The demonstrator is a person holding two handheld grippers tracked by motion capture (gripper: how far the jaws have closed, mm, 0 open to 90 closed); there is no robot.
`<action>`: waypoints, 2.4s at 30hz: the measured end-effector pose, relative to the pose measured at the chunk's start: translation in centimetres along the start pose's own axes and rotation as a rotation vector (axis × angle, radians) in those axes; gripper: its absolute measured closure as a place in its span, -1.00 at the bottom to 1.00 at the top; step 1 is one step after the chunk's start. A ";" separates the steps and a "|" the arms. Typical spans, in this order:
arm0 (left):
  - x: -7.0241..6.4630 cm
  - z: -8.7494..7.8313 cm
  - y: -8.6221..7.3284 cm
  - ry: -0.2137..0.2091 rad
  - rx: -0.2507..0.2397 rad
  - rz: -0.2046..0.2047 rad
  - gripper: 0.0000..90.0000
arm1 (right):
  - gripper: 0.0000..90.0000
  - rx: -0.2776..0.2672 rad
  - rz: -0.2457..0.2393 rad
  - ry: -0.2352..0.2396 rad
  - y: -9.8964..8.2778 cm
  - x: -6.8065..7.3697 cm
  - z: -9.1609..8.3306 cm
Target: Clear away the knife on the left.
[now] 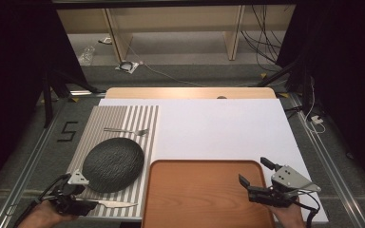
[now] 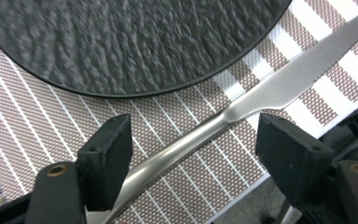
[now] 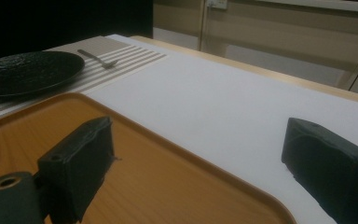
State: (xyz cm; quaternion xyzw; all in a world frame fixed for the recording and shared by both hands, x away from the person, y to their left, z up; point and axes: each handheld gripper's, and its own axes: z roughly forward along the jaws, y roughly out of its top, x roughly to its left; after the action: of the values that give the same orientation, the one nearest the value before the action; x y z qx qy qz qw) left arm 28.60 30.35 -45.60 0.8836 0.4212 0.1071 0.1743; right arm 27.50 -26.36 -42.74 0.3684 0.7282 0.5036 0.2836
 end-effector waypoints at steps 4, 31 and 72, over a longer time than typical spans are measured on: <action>0.2 0.4 0.1 -0.005 0.026 -0.001 -0.32 | -0.77 -0.010 0.000 0.009 0.0 0.0 0.1; 0.7 1.6 1.9 -0.054 0.217 0.141 0.06 | -0.77 -0.001 0.001 0.020 -0.1 0.1 0.3; -0.9 1.7 2.9 -0.100 0.287 0.416 0.66 | -0.76 0.024 -0.006 0.007 0.0 -0.1 0.3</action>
State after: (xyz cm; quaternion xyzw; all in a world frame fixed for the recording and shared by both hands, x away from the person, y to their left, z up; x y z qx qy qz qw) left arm 30.66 27.58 -46.07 0.9711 0.2324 0.0360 0.0419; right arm 27.75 -26.30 -42.84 0.3677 0.7365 0.4951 0.2779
